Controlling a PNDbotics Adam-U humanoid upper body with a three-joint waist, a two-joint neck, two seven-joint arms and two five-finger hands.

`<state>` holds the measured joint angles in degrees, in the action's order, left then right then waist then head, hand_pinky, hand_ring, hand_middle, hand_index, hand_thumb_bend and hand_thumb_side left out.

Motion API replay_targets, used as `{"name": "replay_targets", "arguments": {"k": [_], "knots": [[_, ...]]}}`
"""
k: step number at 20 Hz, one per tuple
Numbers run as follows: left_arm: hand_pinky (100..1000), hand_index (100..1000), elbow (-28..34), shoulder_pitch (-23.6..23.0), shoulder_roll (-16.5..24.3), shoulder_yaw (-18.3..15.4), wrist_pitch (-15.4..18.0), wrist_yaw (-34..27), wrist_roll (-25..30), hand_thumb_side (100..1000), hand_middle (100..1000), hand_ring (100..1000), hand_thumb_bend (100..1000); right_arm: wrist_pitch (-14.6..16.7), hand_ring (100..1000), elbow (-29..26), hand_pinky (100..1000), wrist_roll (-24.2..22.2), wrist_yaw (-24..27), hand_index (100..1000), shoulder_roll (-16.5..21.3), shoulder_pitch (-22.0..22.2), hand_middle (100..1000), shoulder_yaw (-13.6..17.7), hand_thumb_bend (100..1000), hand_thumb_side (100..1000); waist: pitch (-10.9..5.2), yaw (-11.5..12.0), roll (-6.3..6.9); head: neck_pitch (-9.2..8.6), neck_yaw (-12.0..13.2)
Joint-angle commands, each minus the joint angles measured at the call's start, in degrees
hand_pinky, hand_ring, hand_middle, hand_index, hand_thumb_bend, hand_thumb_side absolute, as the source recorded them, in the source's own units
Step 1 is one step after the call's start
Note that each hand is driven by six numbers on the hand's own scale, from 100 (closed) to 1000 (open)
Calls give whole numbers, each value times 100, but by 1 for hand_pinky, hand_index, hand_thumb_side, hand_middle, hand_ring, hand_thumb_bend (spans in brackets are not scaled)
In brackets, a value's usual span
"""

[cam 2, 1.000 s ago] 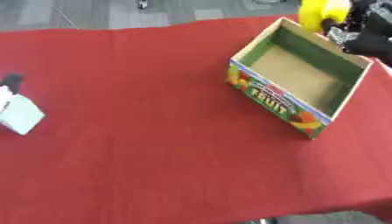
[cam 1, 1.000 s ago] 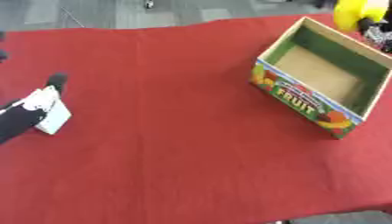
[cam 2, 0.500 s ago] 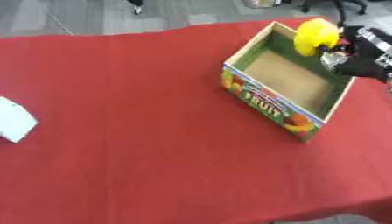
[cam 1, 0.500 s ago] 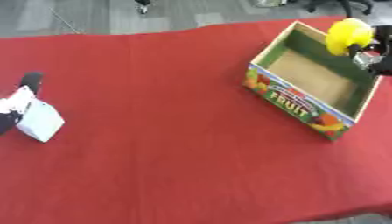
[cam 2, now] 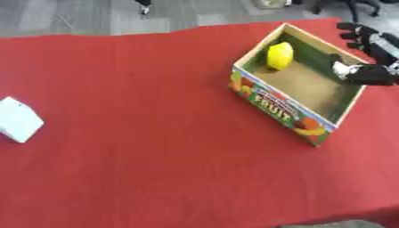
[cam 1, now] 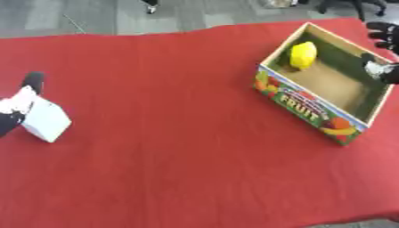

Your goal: Pick up the objects with one hand, pass them to the other hand, and then place them into the box on the other side of the table.

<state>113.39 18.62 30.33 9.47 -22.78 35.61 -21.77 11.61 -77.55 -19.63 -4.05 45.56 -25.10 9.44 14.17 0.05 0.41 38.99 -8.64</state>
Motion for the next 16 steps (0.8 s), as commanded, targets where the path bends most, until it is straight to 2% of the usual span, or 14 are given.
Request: {"name": "replay_targets", "arguments": {"k": [1, 5, 6, 8, 10, 13, 16], "knots": [[711, 850, 121, 31, 196, -73, -16, -2, -25, 552, 601, 653, 575, 23, 1000, -26, 984, 80, -19, 1000, 251, -54, 1000, 83, 100, 167, -150, 3, -16, -18, 21], [710, 849, 121, 26, 197, -82, -20, 10, -32, 550, 600, 652, 575, -82, 1000, -213, 953, 150, 455, 982, 201, -40, 1000, 75, 100, 107, -150, 0, -12, -6, 94], [710, 848, 121, 26, 199, -86, -24, 13, -32, 549, 600, 652, 572, -141, 1000, -304, 940, 174, 697, 971, 168, -42, 1000, 79, 100, 392, -151, -1, -9, 10, 142], [708, 846, 121, 24, 203, -103, -42, 16, -34, 549, 598, 649, 565, -261, 1000, -531, 930, 233, 1306, 966, 108, -36, 995, 85, 100, 507, -151, -3, -2, 43, 295], [708, 846, 121, 23, 213, -136, -75, 12, -43, 546, 597, 649, 563, -364, 1000, -833, 928, 250, 2037, 967, 38, -13, 989, 91, 100, 548, -150, -6, 8, 94, 605], [709, 847, 121, 38, 276, -198, -166, -25, -6, 543, 599, 651, 540, -490, 1000, -1311, 931, 201, 2882, 967, -39, 32, 987, 118, 100, 544, -151, -8, 26, 134, 1037], [715, 853, 121, 96, 404, -272, -346, -145, 276, 576, 611, 662, 527, -605, 1000, -1676, 926, 99, 3138, 963, -83, 75, 983, 135, 100, 515, -159, -4, 44, 148, 1212]]}}
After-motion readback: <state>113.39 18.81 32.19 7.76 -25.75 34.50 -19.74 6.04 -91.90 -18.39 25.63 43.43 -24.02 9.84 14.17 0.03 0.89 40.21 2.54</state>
